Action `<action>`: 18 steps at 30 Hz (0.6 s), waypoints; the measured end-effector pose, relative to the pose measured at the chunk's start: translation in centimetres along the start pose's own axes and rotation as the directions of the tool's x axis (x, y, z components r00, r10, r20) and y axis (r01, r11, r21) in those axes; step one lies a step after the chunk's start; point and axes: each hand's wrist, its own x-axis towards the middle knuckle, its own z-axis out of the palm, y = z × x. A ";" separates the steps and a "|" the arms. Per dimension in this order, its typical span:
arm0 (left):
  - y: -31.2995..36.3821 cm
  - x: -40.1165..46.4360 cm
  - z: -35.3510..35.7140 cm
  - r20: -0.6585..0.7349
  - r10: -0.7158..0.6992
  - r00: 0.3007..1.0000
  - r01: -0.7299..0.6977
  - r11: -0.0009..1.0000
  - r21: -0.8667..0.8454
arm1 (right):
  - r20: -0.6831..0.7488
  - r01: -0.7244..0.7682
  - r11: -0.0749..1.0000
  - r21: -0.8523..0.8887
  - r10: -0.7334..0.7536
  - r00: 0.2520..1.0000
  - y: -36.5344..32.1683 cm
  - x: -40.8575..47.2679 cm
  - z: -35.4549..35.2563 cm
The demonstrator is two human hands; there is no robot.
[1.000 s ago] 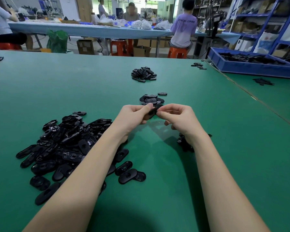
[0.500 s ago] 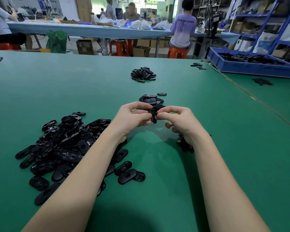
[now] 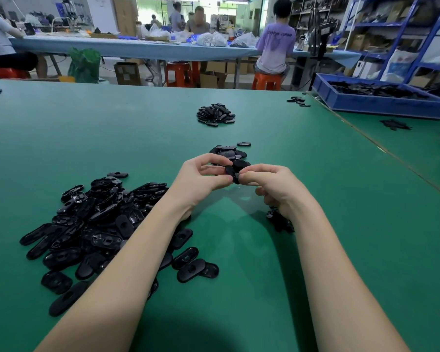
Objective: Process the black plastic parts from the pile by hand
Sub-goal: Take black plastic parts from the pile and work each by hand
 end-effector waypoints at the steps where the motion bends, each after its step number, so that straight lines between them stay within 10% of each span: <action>1: 0.0 0.0 0.0 0.000 0.000 1.000 0.000 1.000 -0.001 | 0.000 -0.005 1.000 0.003 0.005 1.000 0.0 0.0 0.0; 18: 0.1 -0.2 0.2 0.081 -0.022 0.996 0.033 0.989 -0.144 | -0.012 0.047 0.996 -0.070 -0.048 0.999 -0.7 -0.6 -0.5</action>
